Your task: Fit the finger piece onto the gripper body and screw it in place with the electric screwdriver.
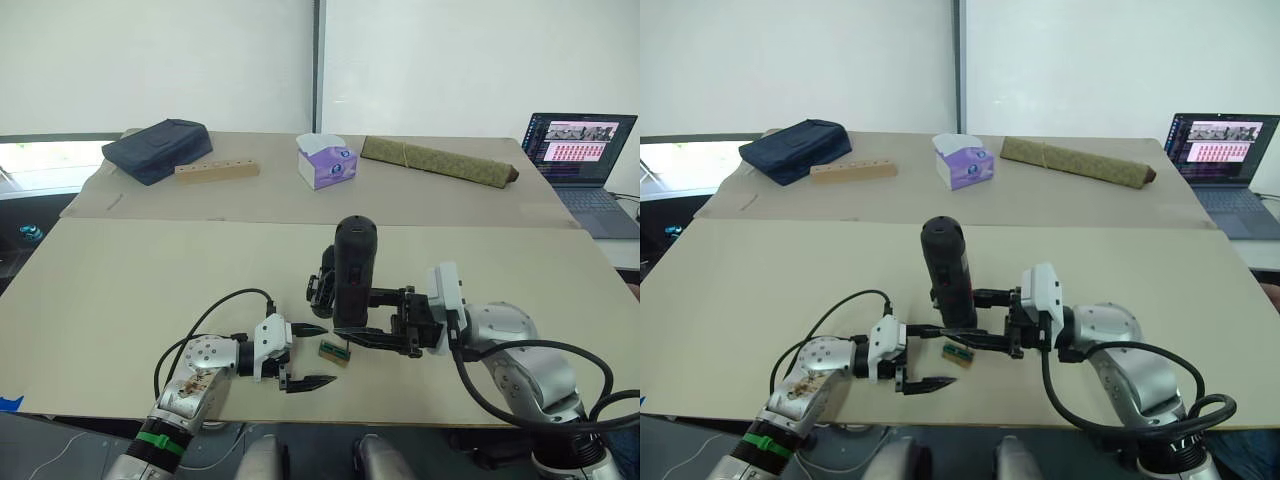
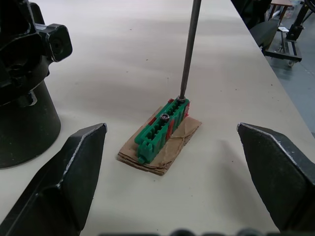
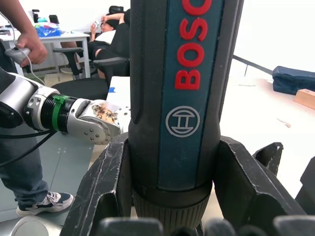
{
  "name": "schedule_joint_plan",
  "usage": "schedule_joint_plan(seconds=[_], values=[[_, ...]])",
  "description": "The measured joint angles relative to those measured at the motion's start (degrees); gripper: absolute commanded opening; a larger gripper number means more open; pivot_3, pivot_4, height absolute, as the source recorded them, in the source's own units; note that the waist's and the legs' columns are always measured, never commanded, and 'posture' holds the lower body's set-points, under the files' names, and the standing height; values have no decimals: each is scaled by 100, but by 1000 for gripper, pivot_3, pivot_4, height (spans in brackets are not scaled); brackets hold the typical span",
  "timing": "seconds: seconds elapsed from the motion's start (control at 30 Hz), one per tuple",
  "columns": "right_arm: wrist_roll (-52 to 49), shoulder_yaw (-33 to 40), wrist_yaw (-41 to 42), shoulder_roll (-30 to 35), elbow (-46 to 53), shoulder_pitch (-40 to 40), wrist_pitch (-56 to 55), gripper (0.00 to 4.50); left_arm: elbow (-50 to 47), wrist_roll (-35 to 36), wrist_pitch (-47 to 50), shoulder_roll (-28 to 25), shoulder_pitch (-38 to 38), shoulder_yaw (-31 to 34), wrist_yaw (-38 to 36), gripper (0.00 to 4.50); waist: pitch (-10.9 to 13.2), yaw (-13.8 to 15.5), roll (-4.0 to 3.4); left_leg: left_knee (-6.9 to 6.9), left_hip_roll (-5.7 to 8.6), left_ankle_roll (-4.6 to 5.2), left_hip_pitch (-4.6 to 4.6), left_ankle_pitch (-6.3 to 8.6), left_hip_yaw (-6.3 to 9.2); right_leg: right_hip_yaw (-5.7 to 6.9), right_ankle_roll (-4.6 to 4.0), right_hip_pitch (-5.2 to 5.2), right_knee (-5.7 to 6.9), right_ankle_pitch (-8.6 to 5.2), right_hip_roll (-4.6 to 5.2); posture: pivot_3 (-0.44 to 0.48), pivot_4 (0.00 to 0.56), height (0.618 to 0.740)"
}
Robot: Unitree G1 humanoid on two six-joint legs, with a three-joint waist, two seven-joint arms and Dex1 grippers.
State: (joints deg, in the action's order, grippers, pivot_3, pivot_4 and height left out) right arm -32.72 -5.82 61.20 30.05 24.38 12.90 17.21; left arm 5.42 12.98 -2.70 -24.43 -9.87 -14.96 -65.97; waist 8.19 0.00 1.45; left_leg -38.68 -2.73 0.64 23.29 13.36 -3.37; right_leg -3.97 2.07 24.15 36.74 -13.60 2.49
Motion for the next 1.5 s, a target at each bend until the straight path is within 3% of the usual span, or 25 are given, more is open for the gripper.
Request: schedule_joint_plan(seconds=[1.0, 1.17, 1.5], values=[[-461, 265, -32, 94, 174, 247, 84, 1900, -113, 580, -132, -358, 343, 508, -371, 4500, 3, -86, 9, 19, -7, 0, 3, 0, 0, 1, -7, 14, 1, -3, -5, 0, 150, 740], [-638, 295, -114, 152, 254, 360, 280, 1900, -372, 905, -91, -378, 471, 710, -467, 4500, 13, -79, 22, 19, -8, 0, 6, 0, 0, 0, -7, 15, 0, -2, -2, 0, 150, 740], [-1292, 718, -479, 370, 509, 730, 794, 1900, -1183, 1862, 429, -933, 816, 1487, -625, 4500, 22, -85, 31, 23, -11, 0, 3, 0, 1, 1, -9, 17, 0, -4, -3, 0, 150, 740]])
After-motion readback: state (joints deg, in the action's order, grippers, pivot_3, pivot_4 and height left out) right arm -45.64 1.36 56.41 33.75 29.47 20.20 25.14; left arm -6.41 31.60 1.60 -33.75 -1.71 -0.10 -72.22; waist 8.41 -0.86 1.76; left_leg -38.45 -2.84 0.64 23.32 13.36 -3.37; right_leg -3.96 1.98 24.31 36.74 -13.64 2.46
